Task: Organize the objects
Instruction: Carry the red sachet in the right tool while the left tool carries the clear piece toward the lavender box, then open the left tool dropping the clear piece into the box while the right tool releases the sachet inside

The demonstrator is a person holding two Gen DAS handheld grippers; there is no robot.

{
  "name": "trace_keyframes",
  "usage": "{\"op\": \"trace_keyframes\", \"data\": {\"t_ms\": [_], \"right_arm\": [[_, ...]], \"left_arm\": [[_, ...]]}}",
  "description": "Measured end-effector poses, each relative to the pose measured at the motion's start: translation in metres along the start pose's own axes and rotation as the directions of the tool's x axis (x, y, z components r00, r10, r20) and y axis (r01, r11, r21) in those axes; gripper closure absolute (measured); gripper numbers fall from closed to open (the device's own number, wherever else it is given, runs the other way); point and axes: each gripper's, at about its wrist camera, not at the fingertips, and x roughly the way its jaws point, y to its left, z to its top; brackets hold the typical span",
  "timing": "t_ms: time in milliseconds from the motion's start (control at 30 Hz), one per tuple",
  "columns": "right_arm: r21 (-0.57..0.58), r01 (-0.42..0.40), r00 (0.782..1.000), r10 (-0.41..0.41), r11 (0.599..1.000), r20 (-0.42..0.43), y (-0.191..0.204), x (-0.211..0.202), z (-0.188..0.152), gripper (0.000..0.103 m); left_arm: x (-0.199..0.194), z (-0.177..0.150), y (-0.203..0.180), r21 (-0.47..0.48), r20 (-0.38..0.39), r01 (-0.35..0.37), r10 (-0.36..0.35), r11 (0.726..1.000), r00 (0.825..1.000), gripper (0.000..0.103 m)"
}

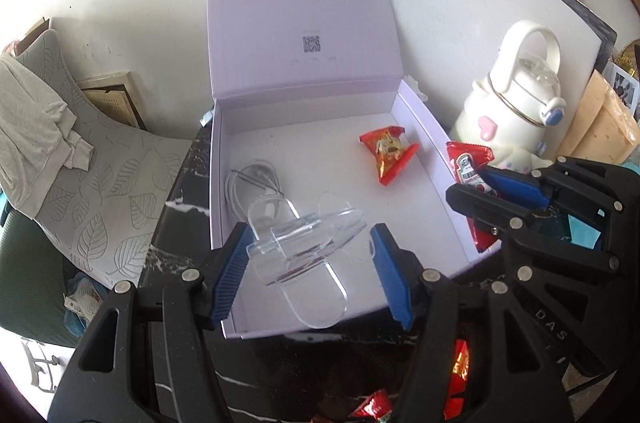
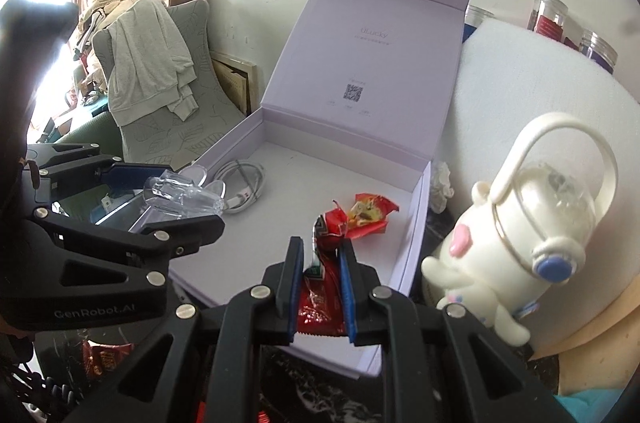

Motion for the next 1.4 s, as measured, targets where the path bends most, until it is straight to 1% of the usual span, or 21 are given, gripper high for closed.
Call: {"op": "trace_keyframes", "data": {"t_ms": [300, 533, 633, 800, 867, 1133, 1267, 1400], "right_arm": [[-0.002, 0.034, 0.999, -0.034, 0.999, 0.011, -0.014, 0.017, 0.020, 0.087], [0.000, 0.043, 0.999, -0.043, 0.999, 0.019, -0.022, 0.032, 0.039, 0.087], [-0.006, 0.042, 0.999, -0.042, 0.999, 0.010, -0.022, 0.041, 0.045, 0.087], [-0.005, 0.077, 0.997, -0.077, 0.997, -0.008, -0.026, 0.060, 0.054, 0.087], [-0.006, 0.099, 0.995, -0.099, 0.995, -0.019, -0.028, 0.069, 0.056, 0.087], [-0.027, 0.138, 0.989, -0.140, 0.990, -0.050, -0.034, 0.088, 0.055, 0.086], [-0.036, 0.153, 0.986, -0.155, 0.988, -0.056, -0.034, 0.091, 0.053, 0.086], [-0.050, 0.191, 0.980, -0.193, 0.980, -0.050, -0.034, 0.091, 0.053, 0.086]], "left_arm": [[0.018, 0.030, 0.005, 0.030, 0.016, -0.023, 0.023, 0.999, 1.000, 0.043], [0.033, 0.048, 0.014, 0.041, 0.012, -0.031, 0.031, 0.999, 0.999, 0.043], [0.039, 0.055, 0.016, 0.054, 0.008, -0.032, 0.032, 0.998, 0.999, 0.043], [0.049, 0.064, 0.020, 0.061, 0.003, -0.033, 0.033, 0.998, 0.999, 0.043], [0.056, 0.067, 0.020, 0.071, -0.001, -0.037, 0.037, 0.997, 0.999, 0.043], [0.078, 0.076, 0.019, 0.081, -0.019, -0.015, 0.017, 0.997, 1.000, 0.043], [0.088, 0.078, 0.019, 0.080, -0.032, -0.011, 0.013, 0.997, 0.999, 0.043], [0.094, 0.078, 0.019, 0.074, -0.045, -0.014, 0.017, 0.997, 0.999, 0.043]]}}
